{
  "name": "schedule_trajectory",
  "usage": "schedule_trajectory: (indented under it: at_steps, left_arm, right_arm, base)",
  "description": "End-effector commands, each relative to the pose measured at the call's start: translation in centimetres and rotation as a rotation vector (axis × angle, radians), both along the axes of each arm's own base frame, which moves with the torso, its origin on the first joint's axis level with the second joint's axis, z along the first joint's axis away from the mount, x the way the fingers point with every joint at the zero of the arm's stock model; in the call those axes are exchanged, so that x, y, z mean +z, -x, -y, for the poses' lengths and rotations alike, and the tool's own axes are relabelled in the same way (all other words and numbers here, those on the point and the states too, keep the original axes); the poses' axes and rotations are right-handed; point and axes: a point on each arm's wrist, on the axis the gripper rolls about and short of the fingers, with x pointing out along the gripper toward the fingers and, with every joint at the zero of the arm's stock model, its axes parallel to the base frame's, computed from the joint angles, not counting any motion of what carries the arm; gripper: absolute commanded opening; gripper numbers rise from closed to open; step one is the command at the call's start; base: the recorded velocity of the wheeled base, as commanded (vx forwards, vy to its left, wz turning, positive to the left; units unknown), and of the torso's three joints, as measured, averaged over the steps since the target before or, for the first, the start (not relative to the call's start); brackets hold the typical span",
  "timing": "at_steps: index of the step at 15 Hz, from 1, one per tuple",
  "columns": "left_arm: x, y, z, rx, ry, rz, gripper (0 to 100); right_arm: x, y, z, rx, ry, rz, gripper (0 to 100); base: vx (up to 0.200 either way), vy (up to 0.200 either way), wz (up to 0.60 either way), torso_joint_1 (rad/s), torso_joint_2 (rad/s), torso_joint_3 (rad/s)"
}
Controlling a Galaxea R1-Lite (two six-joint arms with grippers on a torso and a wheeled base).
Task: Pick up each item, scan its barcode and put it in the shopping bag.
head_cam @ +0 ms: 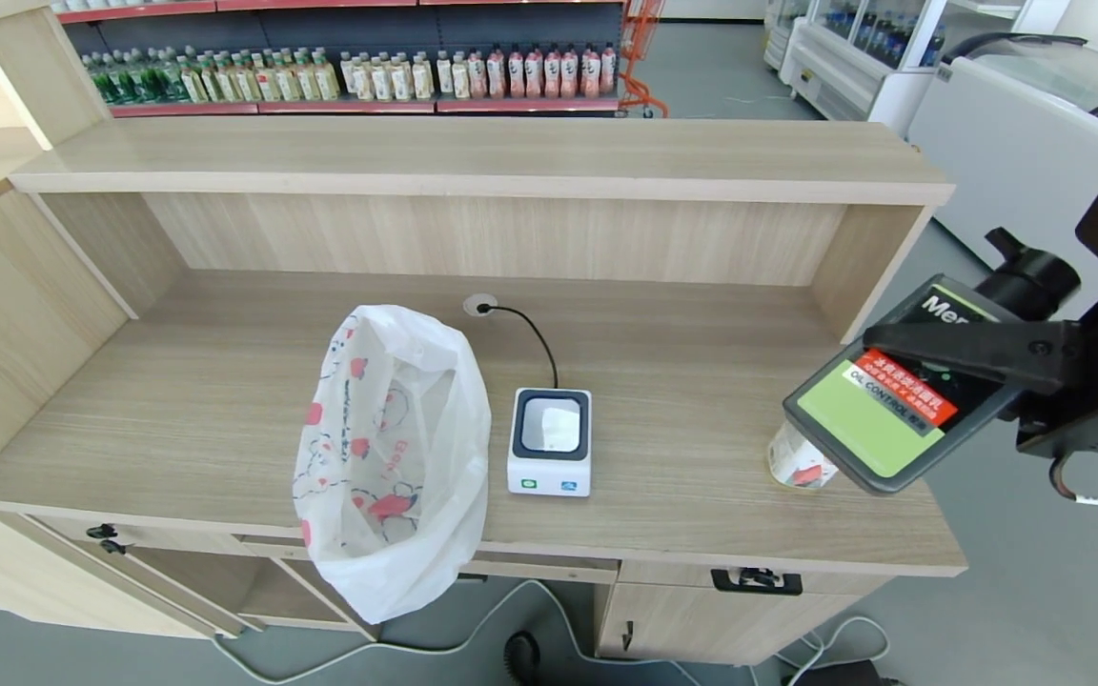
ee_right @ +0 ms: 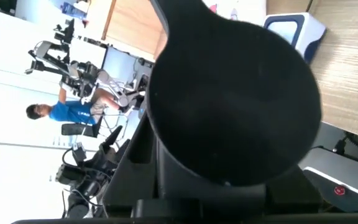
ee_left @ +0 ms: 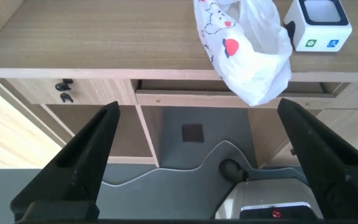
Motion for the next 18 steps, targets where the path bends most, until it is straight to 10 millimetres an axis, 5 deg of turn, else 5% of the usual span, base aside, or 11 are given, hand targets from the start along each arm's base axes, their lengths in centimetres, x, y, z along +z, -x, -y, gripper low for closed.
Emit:
schedule_trajectory:
  at_steps: [1, 7, 12, 18]
  left_arm:
    - [0.0, 0.0, 0.0, 0.002, 0.001, 0.0, 100]
    - [0.0, 0.0, 0.0, 0.002, -0.001, 0.0, 100]
    - [0.0, 0.0, 0.0, 0.002, -0.004, 0.0, 100]
    - [0.0, 0.0, 0.0, 0.002, -0.002, 0.0, 100]
  right_arm:
    - [-1.0, -1.3, -0.3, -0.017, 0.054, 0.001, 0]
    - [-3.4, -7.9, -2.6, -0.283, 0.15, 0.036, 0]
    - [-5.2, -10.1, -5.1, -0.343, 0.208, -0.006, 0]
    - [-7.3, -11.4, -5.5, -0.402, 0.265, -0.049, 0]
  base:
    - [0.0, 0.2, 0.0, 0.002, 0.0, -0.002]
    - [0.0, 0.2, 0.0, 0.002, 0.0, 0.001]
    - [0.0, 0.0, 0.0, 0.0, 0.0, 0.0]
    - [0.0, 0.0, 0.0, 0.0, 0.0, 0.0]
